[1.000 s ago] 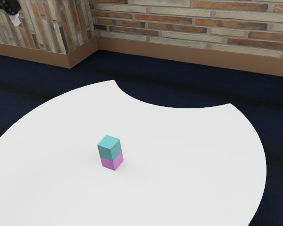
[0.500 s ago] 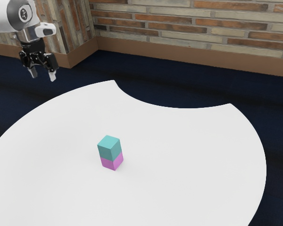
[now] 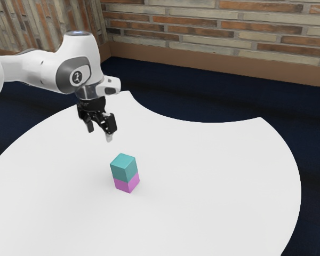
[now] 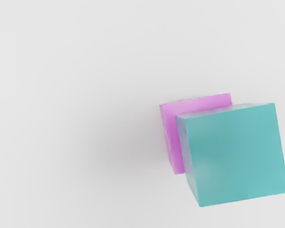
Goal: Pick up the blue block with one arm, and put the blue block on the table with one arm
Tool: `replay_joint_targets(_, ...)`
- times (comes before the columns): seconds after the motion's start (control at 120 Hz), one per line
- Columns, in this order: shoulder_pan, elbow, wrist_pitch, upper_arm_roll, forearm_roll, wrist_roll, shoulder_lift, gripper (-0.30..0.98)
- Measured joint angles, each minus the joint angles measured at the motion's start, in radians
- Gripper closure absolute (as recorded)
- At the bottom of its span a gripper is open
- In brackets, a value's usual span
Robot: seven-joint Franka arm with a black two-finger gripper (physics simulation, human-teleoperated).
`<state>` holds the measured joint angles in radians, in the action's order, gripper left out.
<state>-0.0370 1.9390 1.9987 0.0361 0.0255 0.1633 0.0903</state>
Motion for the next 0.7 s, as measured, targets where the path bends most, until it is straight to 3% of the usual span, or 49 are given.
replay_joint_targets(0.442, -0.067, 0.137, 0.143, -0.065, 0.001, -0.205, -0.005, 0.02)
replay_joint_targets(0.7, -0.045, 0.099, 0.177, -0.062, 0.005, -0.274, 0.054, 0.02)
